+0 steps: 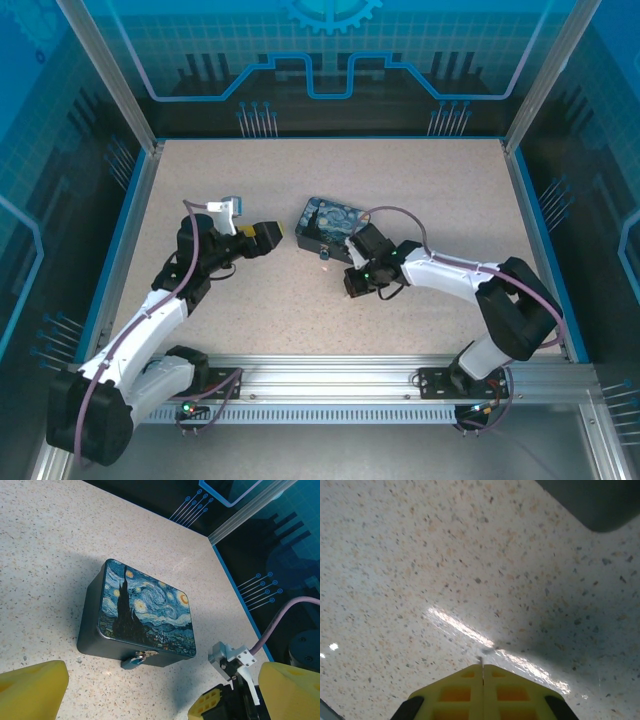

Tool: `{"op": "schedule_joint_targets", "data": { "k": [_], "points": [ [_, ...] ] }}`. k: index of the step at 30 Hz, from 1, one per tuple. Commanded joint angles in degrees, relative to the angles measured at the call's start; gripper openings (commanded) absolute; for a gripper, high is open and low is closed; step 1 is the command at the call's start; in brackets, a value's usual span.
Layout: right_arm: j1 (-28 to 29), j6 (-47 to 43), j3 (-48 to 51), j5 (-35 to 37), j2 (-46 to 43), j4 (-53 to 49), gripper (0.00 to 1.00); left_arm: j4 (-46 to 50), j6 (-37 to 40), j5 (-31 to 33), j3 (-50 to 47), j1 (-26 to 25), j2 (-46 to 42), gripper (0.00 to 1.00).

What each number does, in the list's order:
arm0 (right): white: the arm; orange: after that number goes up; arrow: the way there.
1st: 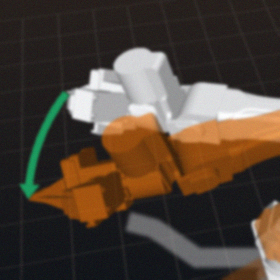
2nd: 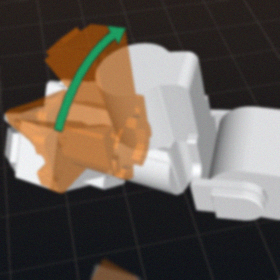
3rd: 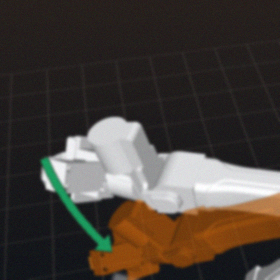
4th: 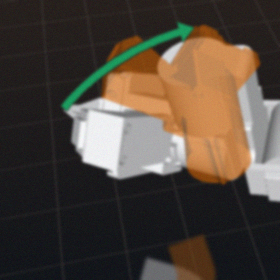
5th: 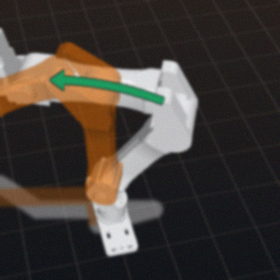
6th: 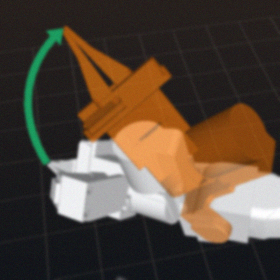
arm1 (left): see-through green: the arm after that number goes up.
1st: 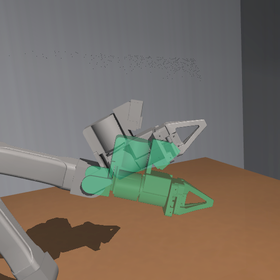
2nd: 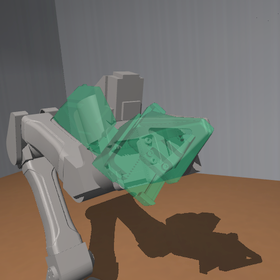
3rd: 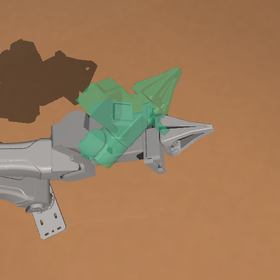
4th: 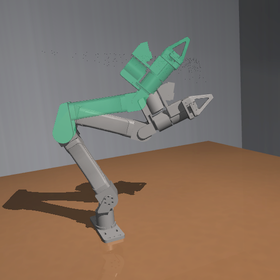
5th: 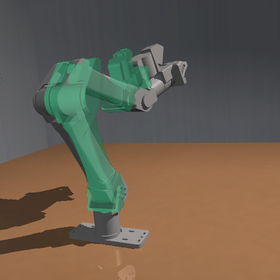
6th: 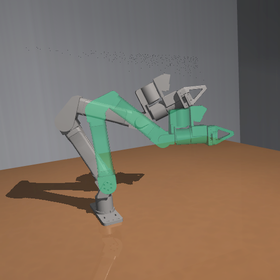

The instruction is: Unlock the padlock with the key

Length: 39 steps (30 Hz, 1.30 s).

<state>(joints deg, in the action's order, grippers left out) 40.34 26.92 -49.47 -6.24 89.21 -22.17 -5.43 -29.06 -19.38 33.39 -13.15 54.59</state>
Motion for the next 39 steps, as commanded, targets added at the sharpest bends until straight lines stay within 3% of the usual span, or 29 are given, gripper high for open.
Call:
{"op": "schedule_joint_targets", "data": {
  "k": [1, 7, 11, 17, 31, 39],
  "points": [
    [-0.2, 0.3, 3.1, 0.2, -1.1, -1.5, 0.02, 1.0, -0.4, 0.1, 0.8, -0.1, -0.4, 0.99],
    [-0.1, 1.6, 6.8, 0.5, -2.6, -2.6, 0.07, 1.8, 0.6, 0.8, 1.1, -0.2, -0.4, 0.99],
    [-0.1, 1.7, 7.2, 1.4, -5.0, -4.3, 0.22, 2.6, 1.1, 1.0, 1.5, -0.2, -0.4, 0.99],
    [-0.1, -0.9, 4.8, 1.2, -5.8, -7.2, 0.32, 2.4, 1.2, 1.2, 1.3, -0.1, -0.4, 0.99],
    [1.4, -1.0, -0.3, 0.7, 2.9, -10.7, 0.36, 3.6, 2.1, 1.9, 0.9, -0.2, -1.8, 0.99],
    [2.8, -0.4, -0.6, 0.4, 5.9, -11.1, 0.31, 4.0, 2.6, 2.3, 0.9, -0.2, -1.9, 0.99]
  ]
}}
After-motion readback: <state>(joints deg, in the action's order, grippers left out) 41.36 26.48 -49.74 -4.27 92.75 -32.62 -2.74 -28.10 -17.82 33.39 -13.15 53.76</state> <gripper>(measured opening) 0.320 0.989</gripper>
